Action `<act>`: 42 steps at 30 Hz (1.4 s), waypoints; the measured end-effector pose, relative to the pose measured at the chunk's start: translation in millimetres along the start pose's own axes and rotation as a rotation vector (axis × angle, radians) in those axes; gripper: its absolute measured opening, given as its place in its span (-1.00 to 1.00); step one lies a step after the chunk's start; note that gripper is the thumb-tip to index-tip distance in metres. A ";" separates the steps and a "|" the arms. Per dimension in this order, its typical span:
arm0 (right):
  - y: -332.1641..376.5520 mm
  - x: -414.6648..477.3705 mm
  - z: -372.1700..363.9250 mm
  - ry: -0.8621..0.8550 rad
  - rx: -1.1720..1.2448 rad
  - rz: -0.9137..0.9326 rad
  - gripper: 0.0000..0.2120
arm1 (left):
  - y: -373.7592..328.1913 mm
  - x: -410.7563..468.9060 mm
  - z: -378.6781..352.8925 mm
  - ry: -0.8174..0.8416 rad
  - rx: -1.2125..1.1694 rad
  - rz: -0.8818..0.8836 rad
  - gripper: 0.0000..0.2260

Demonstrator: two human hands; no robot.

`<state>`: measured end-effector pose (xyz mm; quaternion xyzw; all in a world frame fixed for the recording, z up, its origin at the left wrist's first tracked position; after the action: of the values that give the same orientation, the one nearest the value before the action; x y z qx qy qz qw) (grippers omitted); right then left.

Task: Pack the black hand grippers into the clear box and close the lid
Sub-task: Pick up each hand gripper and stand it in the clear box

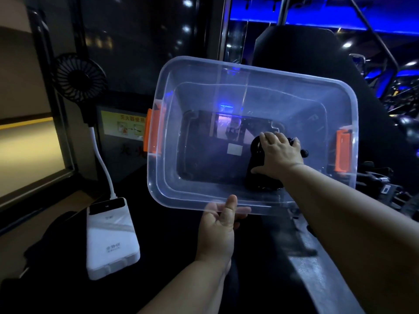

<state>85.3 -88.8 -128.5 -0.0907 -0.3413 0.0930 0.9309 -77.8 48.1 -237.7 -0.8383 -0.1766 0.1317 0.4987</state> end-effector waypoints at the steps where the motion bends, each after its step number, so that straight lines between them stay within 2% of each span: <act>1: -1.6 -1.7 1.9 -0.005 0.006 -0.008 0.04 | -0.2 0.1 -0.5 0.004 0.008 -0.001 -0.62; 4: -7.3 -7.4 15.1 -0.060 0.037 -0.048 -0.12 | 0.2 0.7 -0.1 0.008 0.043 -0.009 -0.54; 9: -19.4 -31.2 39.3 -0.137 0.130 -0.118 -0.28 | -0.1 1.0 0.1 -0.005 0.064 -0.011 -0.73; 13: -31.2 -66.3 57.1 -0.224 0.222 -0.138 -0.36 | -1.5 1.3 0.0 -0.010 0.051 -0.016 -0.77; 18: -59.9 -121.0 75.8 -0.497 0.340 -0.156 -0.44 | -0.9 0.3 -0.3 -0.024 0.034 -0.026 -0.81; 22: -89.8 -166.3 70.3 -0.587 0.420 -0.203 -0.54 | -0.3 -1.1 -0.2 -0.026 0.054 -0.055 -0.80; 26: -124.6 -193.3 41.7 -0.354 0.356 -0.456 -0.41 | -0.2 -2.3 -1.3 -0.026 0.070 -0.073 -0.79; 29: -140.9 -202.9 34.0 -0.248 0.296 -0.589 -0.50 | 1.4 -1.2 -1.1 -0.035 0.073 -0.071 -0.78; 31: -142.7 -207.4 25.7 -0.175 0.268 -0.623 -0.53 | 2.4 -0.7 -0.5 -0.043 0.072 -0.068 -0.79; 36: -142.1 -217.0 3.7 0.077 0.247 -0.684 -0.39 | 2.6 -2.4 -0.4 -0.055 0.071 -0.071 -0.80; 42: -142.5 -216.5 6.4 0.101 0.218 -0.662 -0.37 | 2.2 -3.8 0.2 -0.056 0.069 -0.070 -0.81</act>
<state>-65.4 -276.7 -224.5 0.1202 -0.2939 -0.1829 0.9305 -81.0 45.6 -239.5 -0.8097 -0.2151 0.1436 0.5267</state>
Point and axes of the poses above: each hand's wrist, its own x-axis towards the middle knuckle, its own z-axis out of the back of the hand, y = z × x, the point moved 6 cm from there along x, towards the middle knuckle, and after that the axes turned 13 degrees about -y, right-handed, at the moved point
